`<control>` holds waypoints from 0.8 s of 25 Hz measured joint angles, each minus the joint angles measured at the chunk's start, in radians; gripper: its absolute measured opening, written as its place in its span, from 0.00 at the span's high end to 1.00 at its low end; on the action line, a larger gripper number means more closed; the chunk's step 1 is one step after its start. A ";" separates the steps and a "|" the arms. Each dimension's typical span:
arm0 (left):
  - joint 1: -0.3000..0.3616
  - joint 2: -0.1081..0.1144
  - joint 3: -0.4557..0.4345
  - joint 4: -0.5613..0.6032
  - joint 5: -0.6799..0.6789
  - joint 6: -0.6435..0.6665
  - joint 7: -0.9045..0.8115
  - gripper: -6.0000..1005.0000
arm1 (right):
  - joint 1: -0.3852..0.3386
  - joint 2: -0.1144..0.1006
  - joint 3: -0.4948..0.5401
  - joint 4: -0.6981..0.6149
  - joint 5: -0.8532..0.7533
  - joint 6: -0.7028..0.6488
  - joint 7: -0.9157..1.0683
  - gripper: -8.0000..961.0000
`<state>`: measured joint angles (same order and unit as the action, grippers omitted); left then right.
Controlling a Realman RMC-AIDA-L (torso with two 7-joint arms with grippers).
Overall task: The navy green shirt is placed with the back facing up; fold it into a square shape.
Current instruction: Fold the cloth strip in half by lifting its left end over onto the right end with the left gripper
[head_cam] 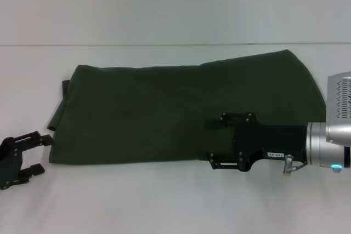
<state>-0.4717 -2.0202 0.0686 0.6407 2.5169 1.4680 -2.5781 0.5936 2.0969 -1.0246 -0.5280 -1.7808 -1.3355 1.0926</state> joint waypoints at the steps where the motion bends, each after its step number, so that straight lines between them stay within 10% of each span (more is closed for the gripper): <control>1: 0.000 0.000 0.000 0.000 0.000 0.000 -0.002 0.40 | 0.000 0.000 0.000 0.000 0.000 0.001 0.000 0.20; 7: -0.005 0.000 0.000 -0.028 0.000 -0.016 -0.009 0.11 | 0.000 0.000 0.000 0.000 0.000 0.002 0.001 0.20; 20: -0.046 0.006 0.000 -0.108 -0.005 -0.094 -0.011 0.04 | 0.001 0.002 0.000 0.003 0.000 0.003 -0.001 0.20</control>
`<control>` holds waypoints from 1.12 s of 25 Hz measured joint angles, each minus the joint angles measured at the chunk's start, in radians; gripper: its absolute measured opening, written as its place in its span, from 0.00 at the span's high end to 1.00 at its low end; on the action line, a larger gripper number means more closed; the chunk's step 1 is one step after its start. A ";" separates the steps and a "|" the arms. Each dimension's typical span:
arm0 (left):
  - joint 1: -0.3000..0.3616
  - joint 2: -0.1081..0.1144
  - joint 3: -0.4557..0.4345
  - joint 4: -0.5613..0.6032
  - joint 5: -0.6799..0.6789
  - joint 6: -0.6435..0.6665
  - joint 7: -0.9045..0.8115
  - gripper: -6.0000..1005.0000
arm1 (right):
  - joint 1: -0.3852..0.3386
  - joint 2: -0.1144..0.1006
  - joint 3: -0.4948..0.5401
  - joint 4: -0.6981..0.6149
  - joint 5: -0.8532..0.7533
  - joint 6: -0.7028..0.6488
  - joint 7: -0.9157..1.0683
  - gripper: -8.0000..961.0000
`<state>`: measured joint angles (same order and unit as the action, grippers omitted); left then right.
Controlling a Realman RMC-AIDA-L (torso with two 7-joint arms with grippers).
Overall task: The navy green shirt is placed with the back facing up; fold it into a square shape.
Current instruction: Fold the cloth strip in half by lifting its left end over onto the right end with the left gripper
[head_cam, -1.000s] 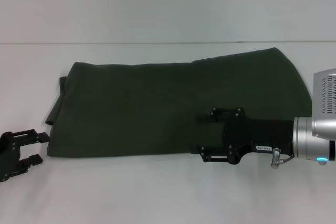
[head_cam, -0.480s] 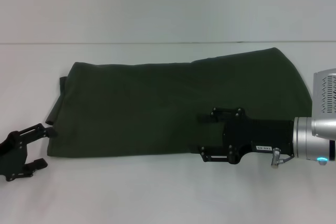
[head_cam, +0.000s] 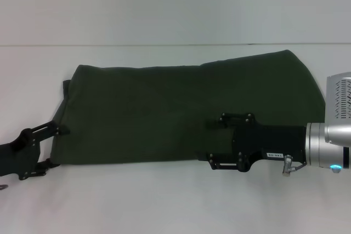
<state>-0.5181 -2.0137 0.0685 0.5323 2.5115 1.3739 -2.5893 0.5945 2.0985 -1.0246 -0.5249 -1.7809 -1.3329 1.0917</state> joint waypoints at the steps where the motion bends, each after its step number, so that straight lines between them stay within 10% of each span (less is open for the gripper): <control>1: -0.004 0.000 0.000 -0.005 0.000 -0.006 0.000 0.04 | 0.000 0.000 0.000 0.000 0.000 0.000 0.000 0.20; 19: -0.041 0.003 0.107 -0.014 -0.001 -0.054 -0.011 0.14 | -0.001 -0.001 0.001 -0.002 0.007 0.003 -0.001 0.20; 28: -0.044 0.004 0.104 -0.015 -0.013 -0.062 -0.005 0.61 | -0.001 -0.002 0.002 -0.002 0.009 0.003 -0.002 0.20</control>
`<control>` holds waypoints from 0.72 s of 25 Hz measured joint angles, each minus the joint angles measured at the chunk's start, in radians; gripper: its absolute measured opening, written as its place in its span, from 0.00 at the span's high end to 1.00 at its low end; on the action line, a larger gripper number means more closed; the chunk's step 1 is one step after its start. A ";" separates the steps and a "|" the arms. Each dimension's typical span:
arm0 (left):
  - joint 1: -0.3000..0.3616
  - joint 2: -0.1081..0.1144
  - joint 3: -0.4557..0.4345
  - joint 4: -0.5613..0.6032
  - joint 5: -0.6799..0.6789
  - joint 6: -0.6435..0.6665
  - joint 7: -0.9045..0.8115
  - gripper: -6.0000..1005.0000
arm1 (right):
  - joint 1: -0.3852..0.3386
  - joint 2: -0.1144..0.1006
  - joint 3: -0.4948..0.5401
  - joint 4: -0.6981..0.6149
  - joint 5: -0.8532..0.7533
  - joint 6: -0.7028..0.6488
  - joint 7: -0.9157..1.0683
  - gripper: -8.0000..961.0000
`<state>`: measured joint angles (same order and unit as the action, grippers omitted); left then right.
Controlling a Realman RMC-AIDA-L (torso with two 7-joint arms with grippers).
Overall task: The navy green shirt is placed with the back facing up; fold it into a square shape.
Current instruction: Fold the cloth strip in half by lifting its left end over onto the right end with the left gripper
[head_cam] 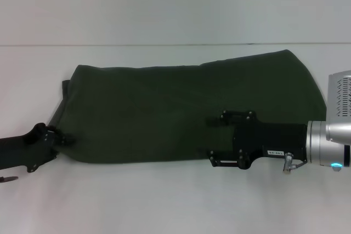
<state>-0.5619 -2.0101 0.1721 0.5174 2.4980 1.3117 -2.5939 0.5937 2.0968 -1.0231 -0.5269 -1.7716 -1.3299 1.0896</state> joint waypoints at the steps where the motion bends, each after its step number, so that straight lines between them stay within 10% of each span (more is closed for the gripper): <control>1: 0.000 0.000 0.000 -0.001 -0.002 -0.001 0.001 0.65 | 0.000 0.000 0.000 0.000 0.000 0.000 0.000 0.20; 11: 0.013 -0.005 0.000 -0.006 -0.038 -0.014 0.024 0.98 | 0.000 0.000 0.000 0.000 0.002 0.000 -0.001 0.20; 18: 0.025 -0.007 -0.007 -0.002 -0.056 -0.031 0.055 0.98 | 0.001 0.000 0.000 0.002 0.002 0.002 -0.002 0.20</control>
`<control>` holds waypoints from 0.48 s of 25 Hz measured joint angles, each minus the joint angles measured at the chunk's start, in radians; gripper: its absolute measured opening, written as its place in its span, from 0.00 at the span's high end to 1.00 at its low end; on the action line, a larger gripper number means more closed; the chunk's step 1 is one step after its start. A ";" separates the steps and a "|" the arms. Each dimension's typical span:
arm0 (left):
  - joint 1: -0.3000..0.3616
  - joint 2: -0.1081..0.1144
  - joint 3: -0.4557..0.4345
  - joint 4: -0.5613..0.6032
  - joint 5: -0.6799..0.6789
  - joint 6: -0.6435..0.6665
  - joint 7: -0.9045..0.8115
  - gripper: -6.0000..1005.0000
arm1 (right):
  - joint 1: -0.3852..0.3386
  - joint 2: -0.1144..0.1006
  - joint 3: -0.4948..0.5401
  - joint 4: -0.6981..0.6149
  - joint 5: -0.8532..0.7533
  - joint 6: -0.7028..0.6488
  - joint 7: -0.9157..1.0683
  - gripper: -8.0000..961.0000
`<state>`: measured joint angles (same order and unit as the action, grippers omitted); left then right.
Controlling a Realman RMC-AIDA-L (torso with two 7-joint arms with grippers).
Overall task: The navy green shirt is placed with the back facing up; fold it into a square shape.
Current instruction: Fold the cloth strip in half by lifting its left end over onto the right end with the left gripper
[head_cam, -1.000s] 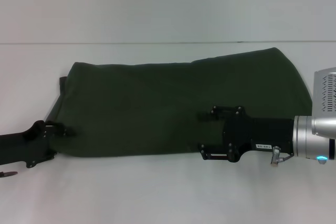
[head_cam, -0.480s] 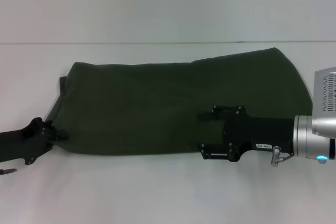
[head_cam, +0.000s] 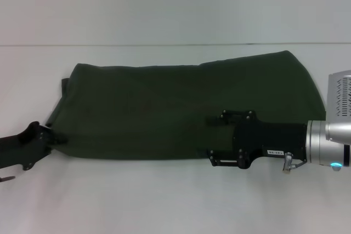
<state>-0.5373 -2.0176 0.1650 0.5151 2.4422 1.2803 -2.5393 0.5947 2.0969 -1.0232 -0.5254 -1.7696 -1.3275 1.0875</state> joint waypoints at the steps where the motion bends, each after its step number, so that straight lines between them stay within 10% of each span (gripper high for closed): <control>1: 0.005 0.000 -0.007 0.004 -0.002 -0.006 0.003 0.98 | 0.000 0.000 0.000 0.000 0.000 0.001 0.000 0.20; 12: 0.077 0.017 -0.147 0.086 -0.007 -0.004 0.058 0.98 | 0.004 0.000 0.000 -0.002 0.001 0.016 0.002 0.20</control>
<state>-0.4607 -2.0001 0.0177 0.6008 2.4355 1.2761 -2.4812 0.5992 2.0970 -1.0231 -0.5274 -1.7685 -1.3118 1.0892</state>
